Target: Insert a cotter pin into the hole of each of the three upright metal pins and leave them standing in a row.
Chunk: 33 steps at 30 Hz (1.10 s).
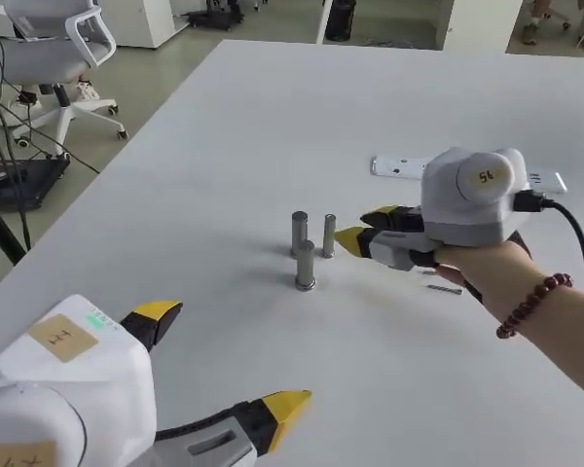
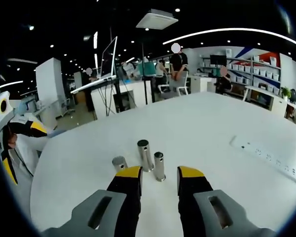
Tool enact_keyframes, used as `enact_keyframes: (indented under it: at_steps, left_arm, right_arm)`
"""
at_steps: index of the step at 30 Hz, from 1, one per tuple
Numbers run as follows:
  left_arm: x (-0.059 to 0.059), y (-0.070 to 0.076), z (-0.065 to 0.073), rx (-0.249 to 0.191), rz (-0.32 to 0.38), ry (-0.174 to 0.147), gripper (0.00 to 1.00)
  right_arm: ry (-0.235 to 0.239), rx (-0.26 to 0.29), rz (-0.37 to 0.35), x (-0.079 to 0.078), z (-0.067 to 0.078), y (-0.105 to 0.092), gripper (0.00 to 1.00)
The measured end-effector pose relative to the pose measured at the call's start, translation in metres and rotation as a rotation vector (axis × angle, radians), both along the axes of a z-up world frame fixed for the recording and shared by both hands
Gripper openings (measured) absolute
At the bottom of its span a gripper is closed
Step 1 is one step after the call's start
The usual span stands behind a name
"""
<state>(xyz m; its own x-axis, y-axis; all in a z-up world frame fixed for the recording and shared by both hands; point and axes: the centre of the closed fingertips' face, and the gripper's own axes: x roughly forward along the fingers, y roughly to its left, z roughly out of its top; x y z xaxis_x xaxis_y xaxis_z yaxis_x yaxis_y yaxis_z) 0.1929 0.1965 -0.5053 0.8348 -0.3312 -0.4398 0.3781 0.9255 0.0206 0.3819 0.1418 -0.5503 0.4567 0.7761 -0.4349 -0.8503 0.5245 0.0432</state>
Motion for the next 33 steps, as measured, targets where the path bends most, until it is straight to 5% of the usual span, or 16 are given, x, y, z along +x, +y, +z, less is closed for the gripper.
enact_keyframes:
  at_steps: [19,33]
  left_arm:
    - [0.001,0.003,-0.005,-0.014,-0.002,0.021,0.77]
    - [0.001,0.006,-0.002,-0.037,0.005,0.018,0.77]
  right_arm:
    - [0.065,0.079,-0.030,0.013,-0.011,0.024,0.08]
    - [0.080,0.082,-0.059,0.015,-0.009,0.023,0.04]
